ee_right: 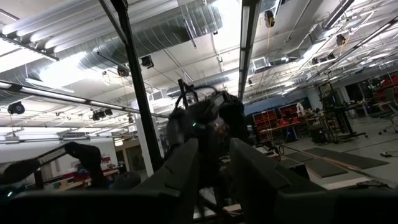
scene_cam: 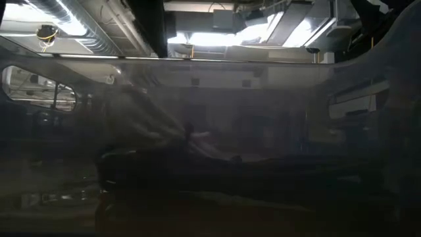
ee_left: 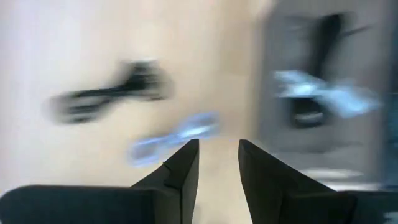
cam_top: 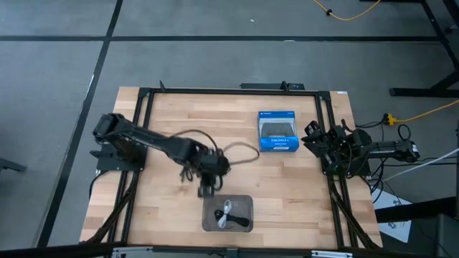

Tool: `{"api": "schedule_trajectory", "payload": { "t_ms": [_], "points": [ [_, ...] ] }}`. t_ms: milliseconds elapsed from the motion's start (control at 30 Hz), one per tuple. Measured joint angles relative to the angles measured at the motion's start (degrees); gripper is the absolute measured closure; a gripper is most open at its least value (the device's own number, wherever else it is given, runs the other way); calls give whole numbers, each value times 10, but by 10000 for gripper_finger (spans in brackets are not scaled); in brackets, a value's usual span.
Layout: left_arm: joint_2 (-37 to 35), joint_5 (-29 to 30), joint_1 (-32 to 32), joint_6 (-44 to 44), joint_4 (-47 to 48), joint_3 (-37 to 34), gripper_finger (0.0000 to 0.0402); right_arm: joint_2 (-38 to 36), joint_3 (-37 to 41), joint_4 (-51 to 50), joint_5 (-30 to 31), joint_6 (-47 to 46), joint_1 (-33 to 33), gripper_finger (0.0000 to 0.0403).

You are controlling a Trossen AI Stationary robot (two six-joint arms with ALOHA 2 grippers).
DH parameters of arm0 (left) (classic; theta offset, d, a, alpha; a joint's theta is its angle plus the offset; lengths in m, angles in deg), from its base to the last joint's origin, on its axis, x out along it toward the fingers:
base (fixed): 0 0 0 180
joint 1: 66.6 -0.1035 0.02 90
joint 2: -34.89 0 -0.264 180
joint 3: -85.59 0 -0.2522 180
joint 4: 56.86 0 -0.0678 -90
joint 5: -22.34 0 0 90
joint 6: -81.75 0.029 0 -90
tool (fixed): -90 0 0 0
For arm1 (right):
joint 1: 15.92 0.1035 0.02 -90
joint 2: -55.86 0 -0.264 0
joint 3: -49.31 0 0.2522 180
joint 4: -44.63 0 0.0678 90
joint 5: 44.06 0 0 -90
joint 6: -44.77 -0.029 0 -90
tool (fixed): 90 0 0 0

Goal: Pick and place USB-C Cables
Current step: Put the right black charger cable into the black bin

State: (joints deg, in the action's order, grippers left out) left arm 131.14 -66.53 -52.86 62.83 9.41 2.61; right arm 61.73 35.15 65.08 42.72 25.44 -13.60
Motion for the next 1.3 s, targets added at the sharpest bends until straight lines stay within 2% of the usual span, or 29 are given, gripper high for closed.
{"api": "schedule_trajectory", "payload": {
  "t_ms": [100,200,267,367,467,733,867,1000,1167,1300],
  "points": [
    [-27,80,-26,115,19,0,298,0,0,-3,0,0,0,305],
    [-32,125,-57,244,12,0,298,0,0,-4,0,1,0,305],
    [-23,118,-86,288,7,0,298,0,0,-5,0,0,0,305],
    [4,57,-138,322,2,0,298,0,0,-7,0,0,0,305],
    [37,25,-168,369,-6,0,298,0,0,-10,0,0,0,305],
    [137,27,-152,561,-19,0,298,0,0,-21,1,1,0,305],
    [188,45,-135,611,-29,0,298,0,0,-26,1,1,0,305],
    [219,81,-129,621,-63,0,298,0,0,-31,1,0,0,305],
    [218,95,-125,614,-78,0,298,0,0,-39,1,0,0,305],
    [211,129,-117,611,-75,3,298,0,0,-49,1,1,0,305]
  ]
}}
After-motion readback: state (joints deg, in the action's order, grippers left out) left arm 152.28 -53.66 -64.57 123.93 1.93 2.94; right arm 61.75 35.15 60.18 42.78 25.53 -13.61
